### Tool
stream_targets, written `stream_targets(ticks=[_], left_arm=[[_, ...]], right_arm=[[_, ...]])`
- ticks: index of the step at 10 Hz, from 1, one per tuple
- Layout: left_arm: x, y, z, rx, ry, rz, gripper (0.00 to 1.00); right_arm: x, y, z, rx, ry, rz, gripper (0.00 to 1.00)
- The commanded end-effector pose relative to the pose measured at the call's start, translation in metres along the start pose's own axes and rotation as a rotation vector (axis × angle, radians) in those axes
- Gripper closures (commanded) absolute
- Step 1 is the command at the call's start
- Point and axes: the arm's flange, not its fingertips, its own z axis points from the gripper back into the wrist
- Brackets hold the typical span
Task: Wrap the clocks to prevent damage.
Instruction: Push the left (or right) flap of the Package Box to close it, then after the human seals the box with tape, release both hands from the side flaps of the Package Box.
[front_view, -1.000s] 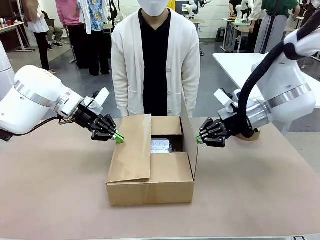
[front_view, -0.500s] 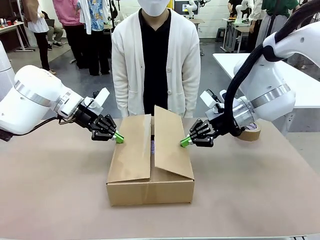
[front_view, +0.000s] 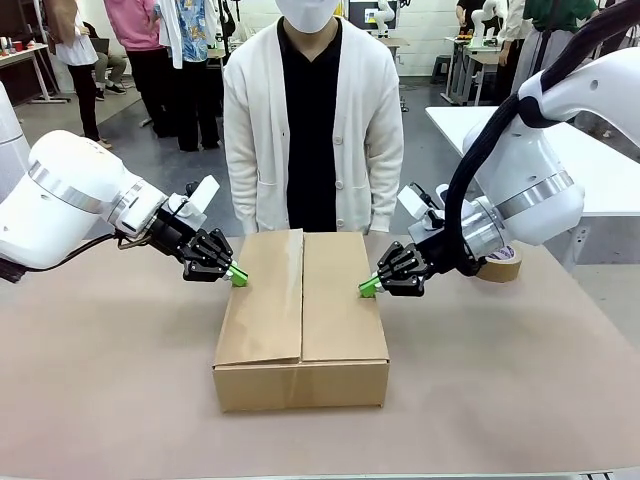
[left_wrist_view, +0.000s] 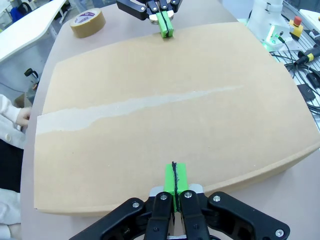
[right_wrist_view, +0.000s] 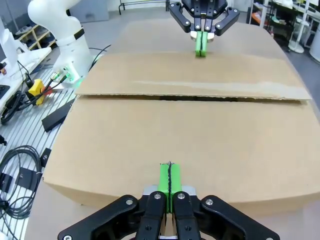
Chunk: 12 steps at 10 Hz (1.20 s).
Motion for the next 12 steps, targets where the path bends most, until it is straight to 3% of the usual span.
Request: stream_targets(ticks=[1, 4, 5, 12], left_arm=[[-0.004, 0.0, -0.005, -0.004, 0.006, -0.009, 1.0], [-0.004, 0.0, -0.005, -0.004, 0.006, -0.009, 1.0], [-0.004, 0.0, -0.005, -0.004, 0.006, -0.009, 1.0], [-0.004, 0.0, -0.005, -0.004, 0.006, -0.009, 1.0]], right_arm=[[-0.02, -0.005, -0.012, -0.007, 0.078, -0.034, 0.99], [-0.018, -0.003, -0.012, -0.002, 0.082, -0.024, 0.99], [0.0, 0.0, 0.0, 0.0, 0.001, -0.013, 0.99], [0.0, 0.0, 0.0, 0.0, 0.001, -0.013, 0.99]])
